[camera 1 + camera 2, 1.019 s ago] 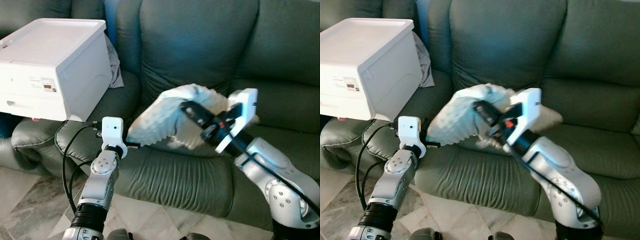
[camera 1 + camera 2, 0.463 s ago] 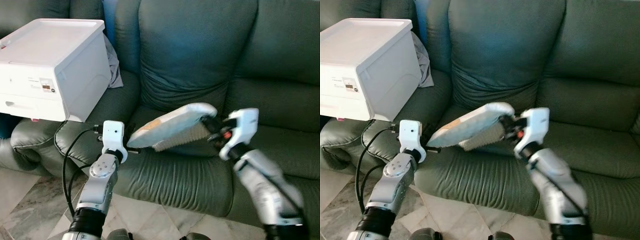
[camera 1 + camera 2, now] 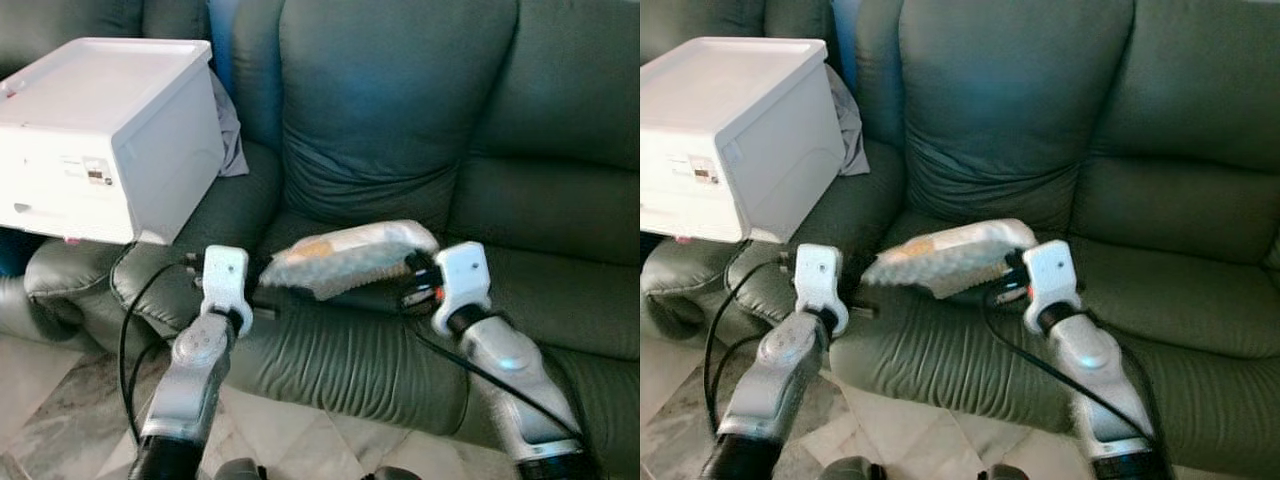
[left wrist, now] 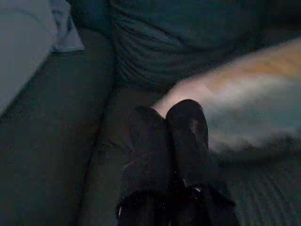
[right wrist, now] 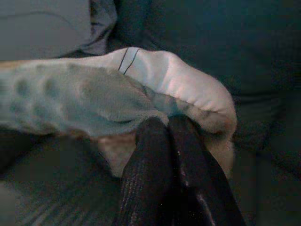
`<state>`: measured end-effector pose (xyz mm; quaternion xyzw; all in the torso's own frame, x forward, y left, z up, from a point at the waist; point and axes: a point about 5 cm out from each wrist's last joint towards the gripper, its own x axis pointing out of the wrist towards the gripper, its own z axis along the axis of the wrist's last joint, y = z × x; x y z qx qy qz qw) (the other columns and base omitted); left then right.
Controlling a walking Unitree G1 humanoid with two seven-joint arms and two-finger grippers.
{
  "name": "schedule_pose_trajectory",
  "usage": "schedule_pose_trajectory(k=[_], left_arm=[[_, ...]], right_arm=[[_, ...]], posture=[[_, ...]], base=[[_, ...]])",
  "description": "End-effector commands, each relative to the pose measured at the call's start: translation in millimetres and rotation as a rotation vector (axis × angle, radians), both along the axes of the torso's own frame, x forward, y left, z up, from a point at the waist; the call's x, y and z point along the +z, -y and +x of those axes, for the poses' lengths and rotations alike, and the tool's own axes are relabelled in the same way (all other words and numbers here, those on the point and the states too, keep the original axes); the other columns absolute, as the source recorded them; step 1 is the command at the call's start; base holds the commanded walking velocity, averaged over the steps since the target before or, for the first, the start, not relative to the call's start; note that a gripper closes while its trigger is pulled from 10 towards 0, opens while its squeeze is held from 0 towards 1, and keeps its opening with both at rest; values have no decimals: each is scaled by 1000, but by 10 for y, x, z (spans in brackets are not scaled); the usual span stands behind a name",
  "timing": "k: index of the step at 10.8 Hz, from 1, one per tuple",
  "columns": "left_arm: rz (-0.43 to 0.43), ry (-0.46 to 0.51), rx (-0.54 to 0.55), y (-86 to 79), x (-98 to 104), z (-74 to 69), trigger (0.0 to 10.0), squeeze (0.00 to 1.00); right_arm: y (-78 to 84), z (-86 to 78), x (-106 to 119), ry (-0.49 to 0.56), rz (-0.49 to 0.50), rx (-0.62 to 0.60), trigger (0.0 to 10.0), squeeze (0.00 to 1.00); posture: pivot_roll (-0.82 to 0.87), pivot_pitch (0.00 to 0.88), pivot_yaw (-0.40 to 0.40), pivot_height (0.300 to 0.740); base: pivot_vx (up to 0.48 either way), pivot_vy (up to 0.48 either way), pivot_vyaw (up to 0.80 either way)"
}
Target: Move the pillow to the sofa
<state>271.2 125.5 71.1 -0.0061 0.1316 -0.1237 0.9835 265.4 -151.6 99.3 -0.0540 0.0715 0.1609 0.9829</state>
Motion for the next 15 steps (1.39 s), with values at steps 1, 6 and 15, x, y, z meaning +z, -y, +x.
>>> schedule_pose_trajectory(k=[1, 6, 15], left_arm=[[26, -19, -10, -32, -3, -63, 10000, 0], [44, -65, 3, -125, 38, -239, 10000, 0], [66, -8, 47, -103, 106, 11, 10000, 0]], right_arm=[[-93, -24, -96, -34, -10, 37, 10000, 0], [-357, -281, -561, -276, -196, 250, 10000, 0], [-632, -505, 391, -163, 101, 639, 10000, 0]], posture=[[-6, 35, 49, 740], [26, 71, 36, 740], [-34, 0, 35, 740]], base=[[0, 0, 0], [0, 0, 0], [0, 0, 0]])
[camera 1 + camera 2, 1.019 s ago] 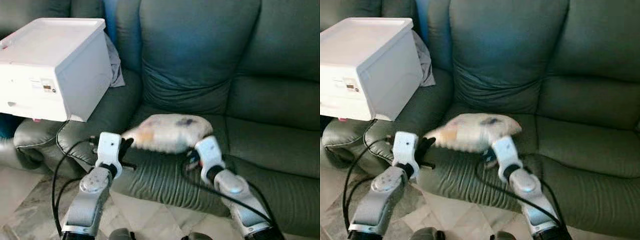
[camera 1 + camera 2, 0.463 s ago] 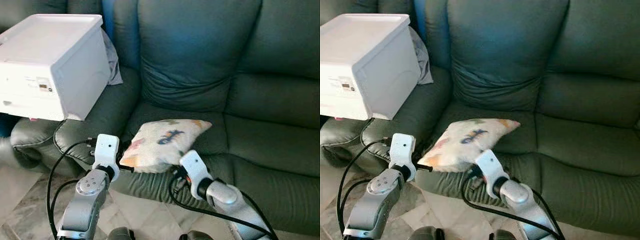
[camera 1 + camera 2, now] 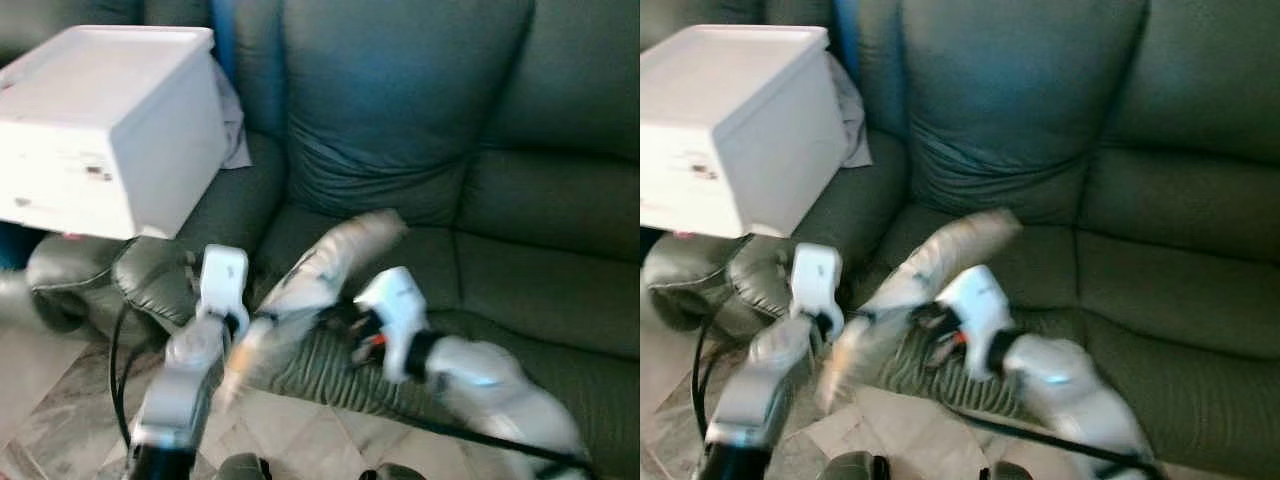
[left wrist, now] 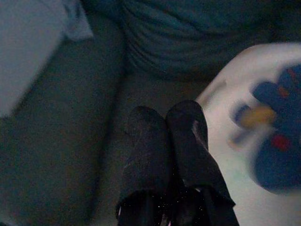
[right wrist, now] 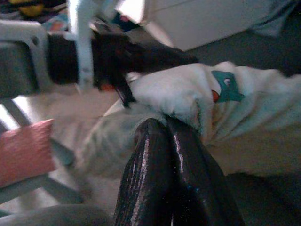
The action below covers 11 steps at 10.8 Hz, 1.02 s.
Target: Move the pillow to the sofa
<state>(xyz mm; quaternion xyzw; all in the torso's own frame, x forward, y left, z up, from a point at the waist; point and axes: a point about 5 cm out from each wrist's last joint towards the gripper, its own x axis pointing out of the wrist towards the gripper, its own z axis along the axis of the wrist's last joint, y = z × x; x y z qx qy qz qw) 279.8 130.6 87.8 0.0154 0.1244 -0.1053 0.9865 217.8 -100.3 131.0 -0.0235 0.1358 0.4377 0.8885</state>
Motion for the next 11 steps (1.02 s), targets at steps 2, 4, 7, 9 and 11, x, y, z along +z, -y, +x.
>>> schedule_pose_trajectory(k=[2, 4, 7, 9, 11], left_arm=[[5, 34, 60, -92, 24, 109, 10000, 0], [-10, 12, 52, -108, -87, 2, 10000, 0], [-38, -3, 35, -50, -152, -106, 10000, 0], [-53, 2, -8, 4, -155, -135, 10000, 0], [-56, 0, -21, 12, -148, -140, 10000, 0]], right_arm=[[304, -40, 75, 88, 23, -231, 10000, 0], [387, -89, -8, 67, 62, -410, 10000, 0], [465, -24, -79, 48, 107, -569, 10000, 0], [565, 58, -80, 71, 103, -654, 10000, 0], [603, 58, -115, 67, 95, -684, 10000, 0]], posture=[[-79, 0, 38, 740], [-83, 0, 36, 740], [-67, 0, 27, 740], [-67, 0, 29, 740], [-67, 0, 29, 740]], base=[[0, 0, 0], [0, 0, 0], [0, 0, 0], [0, 0, 0], [0, 0, 0]])
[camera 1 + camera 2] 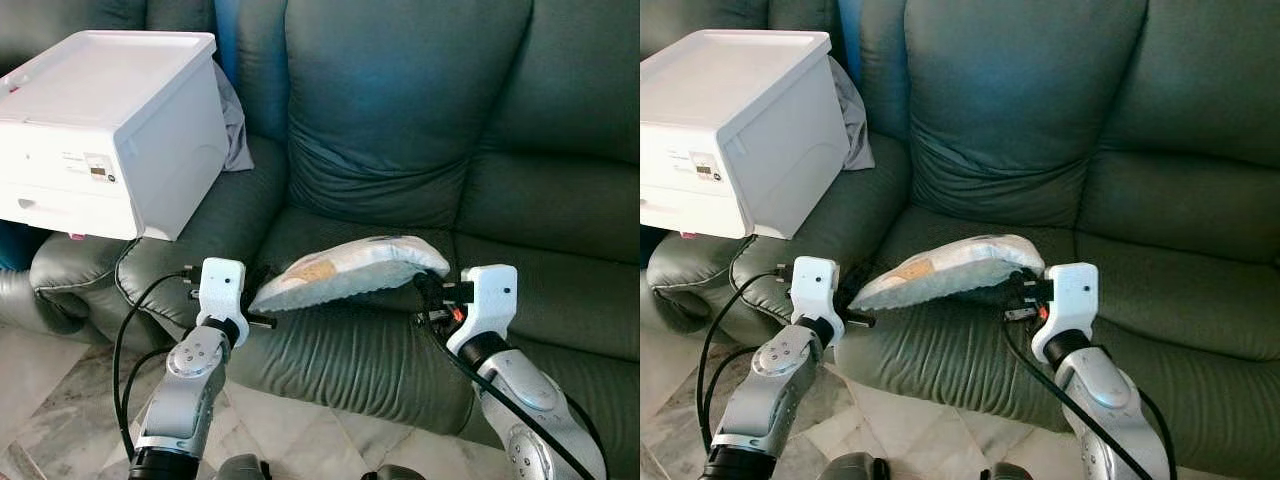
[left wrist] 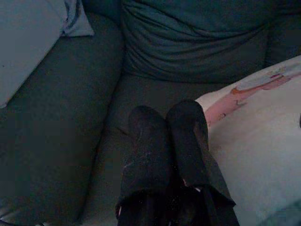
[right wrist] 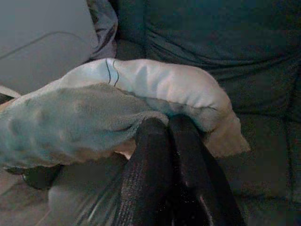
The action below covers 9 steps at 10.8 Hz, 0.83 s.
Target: Move the pillow to the sofa
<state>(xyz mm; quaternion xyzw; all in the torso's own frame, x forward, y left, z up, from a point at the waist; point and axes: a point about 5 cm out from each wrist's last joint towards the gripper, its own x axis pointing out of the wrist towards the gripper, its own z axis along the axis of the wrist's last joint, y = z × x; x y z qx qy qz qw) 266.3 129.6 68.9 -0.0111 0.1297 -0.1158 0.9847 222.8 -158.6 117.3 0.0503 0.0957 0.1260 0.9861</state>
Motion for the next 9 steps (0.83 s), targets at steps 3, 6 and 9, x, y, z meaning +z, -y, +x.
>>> schedule_pose_trajectory(k=[3, 6, 9], left_arm=[[-10, 10, -24, 7, 31, -45, 10000, 0], [-17, 6, -32, 17, 32, -71, 10000, 0], [-20, 0, -37, 22, 29, -87, 10000, 0]], right_arm=[[51, -20, -16, -4, 6, -32, 10000, 0], [51, -24, -14, -3, 8, -30, 10000, 0], [48, -26, -11, -3, 7, -28, 10000, 0]], posture=[[-68, 0, 28, 740], [-68, 0, 26, 740], [-70, 0, 26, 740]], base=[[0, 0, -156], [0, -95, -350], [0, -286, 0]])
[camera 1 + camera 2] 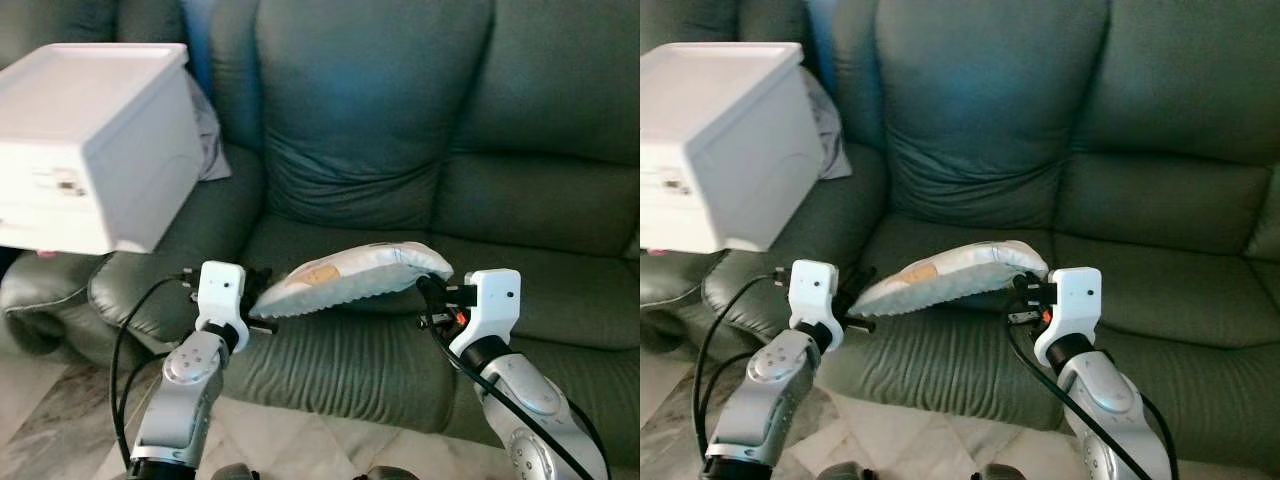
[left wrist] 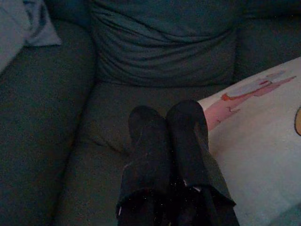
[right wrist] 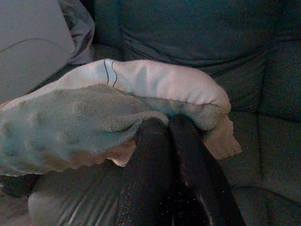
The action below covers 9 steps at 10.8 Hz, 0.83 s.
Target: Move the pillow to the sofa
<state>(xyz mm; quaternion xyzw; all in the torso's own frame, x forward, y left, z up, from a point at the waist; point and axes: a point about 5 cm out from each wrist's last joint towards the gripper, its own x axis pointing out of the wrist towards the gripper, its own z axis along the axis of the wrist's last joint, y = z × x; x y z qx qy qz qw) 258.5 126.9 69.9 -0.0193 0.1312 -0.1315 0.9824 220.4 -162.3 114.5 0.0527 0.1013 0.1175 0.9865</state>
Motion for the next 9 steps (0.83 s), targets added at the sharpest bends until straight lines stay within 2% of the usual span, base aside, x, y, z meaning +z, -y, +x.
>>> schedule_pose_trajectory(k=[1, 6, 7, 9], left_arm=[[-1, 2, -10, -2, 20, -10, 10000, 0], [-2, -6, -17, -1, 23, -15, 10000, 0], [-3, -7, -17, 0, 25, -16, 10000, 0], [-1, -9, -19, 3, 25, -23, 10000, 0]], right_arm=[[4, -2, 13, 8, 4, -9, 10000, 0], [-10, -1, 4, 1, 3, -6, 10000, 0], [-12, -3, 3, 0, 4, -5, 10000, 0], [-8, -2, 2, 0, 5, -8, 10000, 0]], posture=[[-70, 0, 26, 740], [-71, 0, 28, 740], [-70, 0, 29, 740], [-70, 0, 29, 740]], base=[[0, -289, 0], [0, -311, 0], [0, -307, -800], [0, -343, 0]])
